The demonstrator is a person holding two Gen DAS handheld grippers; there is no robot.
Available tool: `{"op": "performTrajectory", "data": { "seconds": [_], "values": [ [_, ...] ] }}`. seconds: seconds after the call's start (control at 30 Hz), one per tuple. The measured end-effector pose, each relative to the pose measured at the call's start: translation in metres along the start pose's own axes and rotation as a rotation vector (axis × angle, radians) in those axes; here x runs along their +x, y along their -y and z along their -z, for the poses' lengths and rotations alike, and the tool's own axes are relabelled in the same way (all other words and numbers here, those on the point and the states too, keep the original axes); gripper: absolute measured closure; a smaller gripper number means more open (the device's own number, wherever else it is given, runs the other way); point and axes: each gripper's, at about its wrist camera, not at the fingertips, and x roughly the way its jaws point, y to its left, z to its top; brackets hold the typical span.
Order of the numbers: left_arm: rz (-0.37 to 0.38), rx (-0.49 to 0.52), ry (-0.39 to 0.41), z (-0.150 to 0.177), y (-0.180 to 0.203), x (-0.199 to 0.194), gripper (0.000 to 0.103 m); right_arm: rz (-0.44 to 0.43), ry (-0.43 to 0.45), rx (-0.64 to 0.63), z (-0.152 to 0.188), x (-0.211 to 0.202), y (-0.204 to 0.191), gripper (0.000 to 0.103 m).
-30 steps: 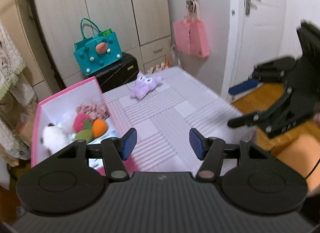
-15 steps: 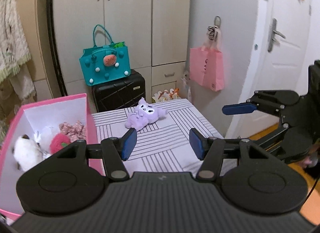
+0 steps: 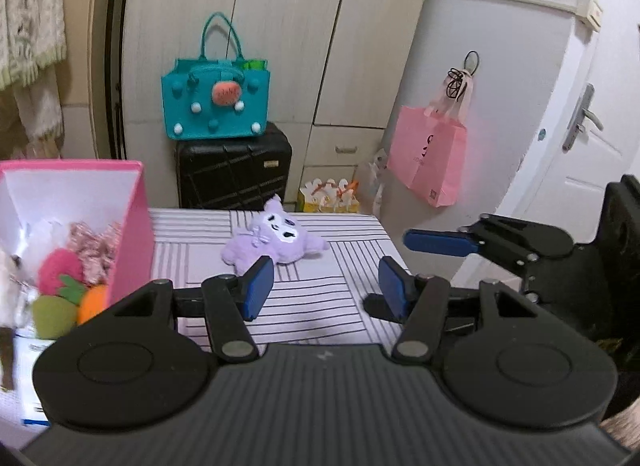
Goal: Organize soft objects
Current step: 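Grasp the lilac plush toy with the right gripper while the left gripper pinches it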
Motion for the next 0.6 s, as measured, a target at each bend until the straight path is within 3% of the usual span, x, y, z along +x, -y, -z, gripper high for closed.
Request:
{"op": "performTrajectory", "data": {
  "seconds": [0.17,0.6],
  "values": [
    [-0.053,-0.050,0.013,-0.005,0.000,0.028,0.046,-0.014,-0.030,-0.026,0.005,0.031,0.016,0.030],
    [-0.179,-0.285,-0.086,-0.009,-0.033,0.124,0.046,-0.112,-0.116,-0.064,0.010,0.112,0.066,0.030]
  ]
}}
